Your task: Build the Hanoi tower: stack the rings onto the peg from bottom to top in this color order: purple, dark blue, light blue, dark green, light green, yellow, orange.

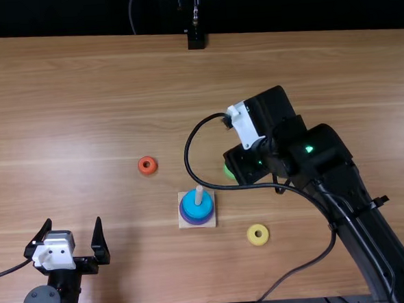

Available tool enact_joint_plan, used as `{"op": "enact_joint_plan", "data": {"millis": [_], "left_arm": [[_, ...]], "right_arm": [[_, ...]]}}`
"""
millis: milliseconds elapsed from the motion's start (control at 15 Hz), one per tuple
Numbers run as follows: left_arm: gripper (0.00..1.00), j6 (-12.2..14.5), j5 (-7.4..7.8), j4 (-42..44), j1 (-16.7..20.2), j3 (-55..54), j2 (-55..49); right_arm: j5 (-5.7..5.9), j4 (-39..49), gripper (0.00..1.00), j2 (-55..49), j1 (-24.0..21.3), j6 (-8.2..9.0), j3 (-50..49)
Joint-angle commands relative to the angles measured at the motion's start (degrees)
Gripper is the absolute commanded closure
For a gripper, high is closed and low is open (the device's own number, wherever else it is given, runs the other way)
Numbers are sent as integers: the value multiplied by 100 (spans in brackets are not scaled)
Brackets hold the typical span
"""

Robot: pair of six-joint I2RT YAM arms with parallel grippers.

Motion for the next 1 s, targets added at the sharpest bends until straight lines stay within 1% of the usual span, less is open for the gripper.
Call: {"op": "enact_joint_plan", "data": {"millis": [0,133,467,533,667,733,933], "left_arm": [[0,39,-32,-130,-6,-359,-69],[0,39,-32,-130,-6,-359,-69],[0,39,-32,-130,-6,-359,-69],[0,39,-32,-130,-6,-359,-69],[0,39,-32,-130,-6,-359,-69],[0,39,-32,-130,-6,-359,-69],[0,39,-32,-130,-6,-359,-69]], "right_arm": [[-9,-24,100,-193,142,32,165],[-9,-183,100,-211,283,42,165],[-9,-193,100,-211,837,64,165],[-9,-183,100,-202,942,95,165],[-9,-172,100,-202,1083,327,174],[-9,-161,100,-202,1153,390,174],[-19,-109,100,-193,1223,401,183]]}}
